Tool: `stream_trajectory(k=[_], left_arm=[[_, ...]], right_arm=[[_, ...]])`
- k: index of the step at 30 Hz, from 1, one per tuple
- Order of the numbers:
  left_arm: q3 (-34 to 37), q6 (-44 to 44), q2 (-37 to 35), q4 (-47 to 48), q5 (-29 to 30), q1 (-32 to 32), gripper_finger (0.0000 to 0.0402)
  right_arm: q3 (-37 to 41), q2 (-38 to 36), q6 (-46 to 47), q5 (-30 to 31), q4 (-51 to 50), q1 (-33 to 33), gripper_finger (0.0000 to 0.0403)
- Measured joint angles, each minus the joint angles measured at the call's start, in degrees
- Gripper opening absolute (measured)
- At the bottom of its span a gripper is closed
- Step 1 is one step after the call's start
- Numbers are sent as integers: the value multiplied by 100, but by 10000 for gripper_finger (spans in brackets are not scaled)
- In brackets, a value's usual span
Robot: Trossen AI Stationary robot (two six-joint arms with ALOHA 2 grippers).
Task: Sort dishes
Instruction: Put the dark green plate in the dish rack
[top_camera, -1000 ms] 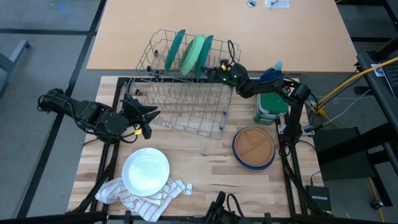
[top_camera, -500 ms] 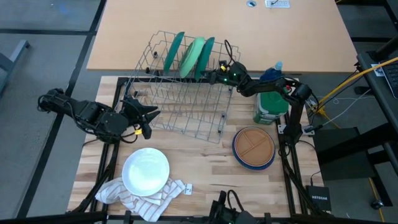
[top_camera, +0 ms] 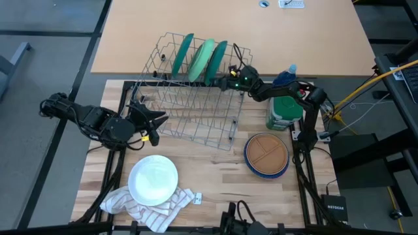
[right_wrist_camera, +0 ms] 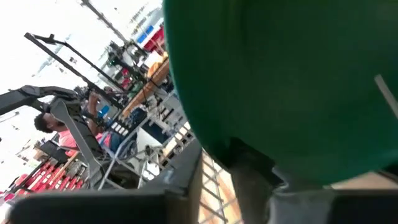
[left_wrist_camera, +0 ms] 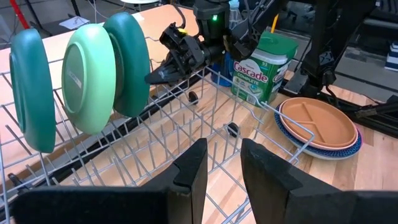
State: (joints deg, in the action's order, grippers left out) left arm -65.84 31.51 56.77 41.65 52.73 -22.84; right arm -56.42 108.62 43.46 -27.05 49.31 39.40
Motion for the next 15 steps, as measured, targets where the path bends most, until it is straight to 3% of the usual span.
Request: stream_trajectory(k=[6, 15], left_arm=[[0, 0, 2, -2, 0, 0, 88], [0, 0, 0, -2, -1, 0, 88]], right_arm=[[2, 0, -4, -331, 18, 88, 143], [1, 0, 156, -985, -26, 220, 134]])
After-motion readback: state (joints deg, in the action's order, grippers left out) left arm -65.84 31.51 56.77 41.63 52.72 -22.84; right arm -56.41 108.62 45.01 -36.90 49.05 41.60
